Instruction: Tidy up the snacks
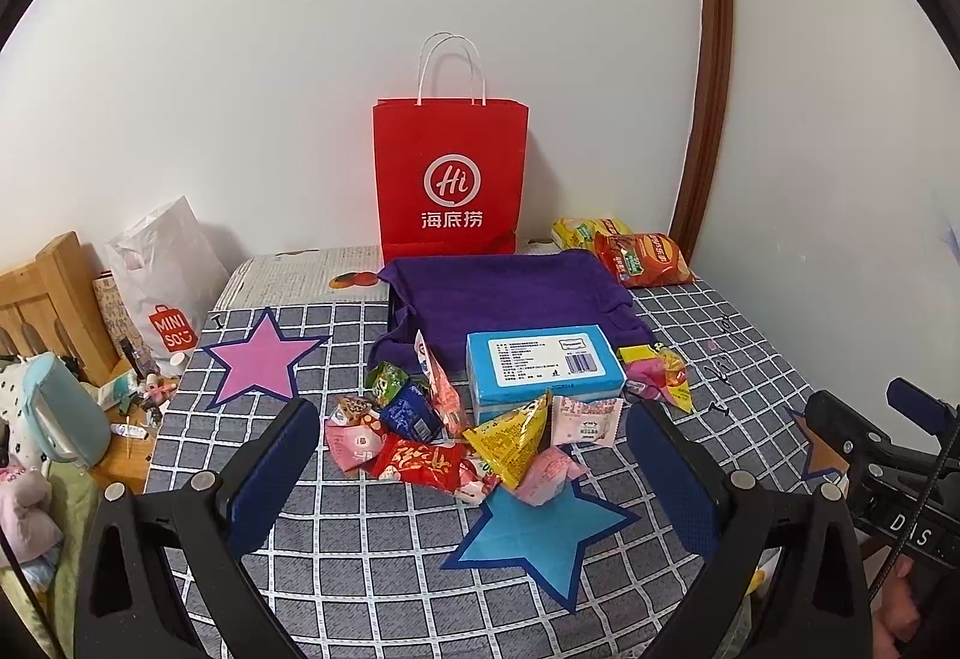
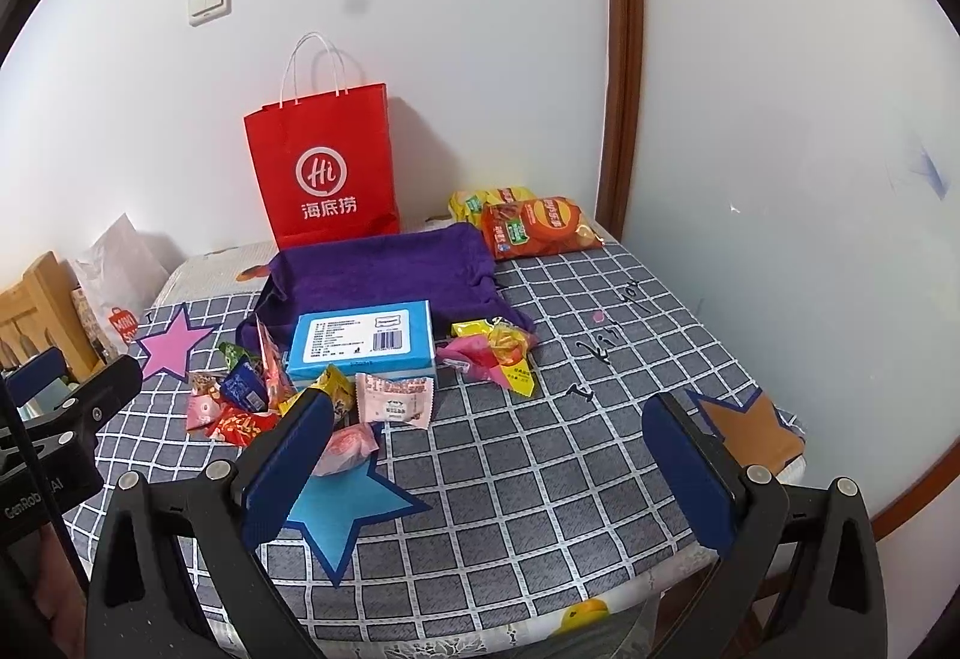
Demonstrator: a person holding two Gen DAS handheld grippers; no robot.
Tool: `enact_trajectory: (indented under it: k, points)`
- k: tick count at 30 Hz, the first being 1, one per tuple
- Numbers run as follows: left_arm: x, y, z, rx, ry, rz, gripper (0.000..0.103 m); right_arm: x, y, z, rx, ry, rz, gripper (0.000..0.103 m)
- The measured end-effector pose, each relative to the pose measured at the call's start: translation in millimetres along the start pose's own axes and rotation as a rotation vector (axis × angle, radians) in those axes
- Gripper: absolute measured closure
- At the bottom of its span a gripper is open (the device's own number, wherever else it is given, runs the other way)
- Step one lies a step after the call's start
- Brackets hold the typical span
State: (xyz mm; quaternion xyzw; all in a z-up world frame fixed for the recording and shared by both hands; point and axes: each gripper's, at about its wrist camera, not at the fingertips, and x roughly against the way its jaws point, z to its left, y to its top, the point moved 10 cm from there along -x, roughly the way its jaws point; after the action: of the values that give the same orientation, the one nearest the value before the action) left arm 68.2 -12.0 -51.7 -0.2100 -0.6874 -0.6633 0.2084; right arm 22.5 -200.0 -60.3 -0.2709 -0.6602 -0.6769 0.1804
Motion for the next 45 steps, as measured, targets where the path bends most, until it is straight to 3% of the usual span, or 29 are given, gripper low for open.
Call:
enact_trajectory:
  k: [45]
  points:
    - [1.4, -6.6, 0.7, 0.011, -0.014, 0.005, 0.001, 4.4, 0.2, 2.5, 0.001, -0.007, -0.014, 0.001]
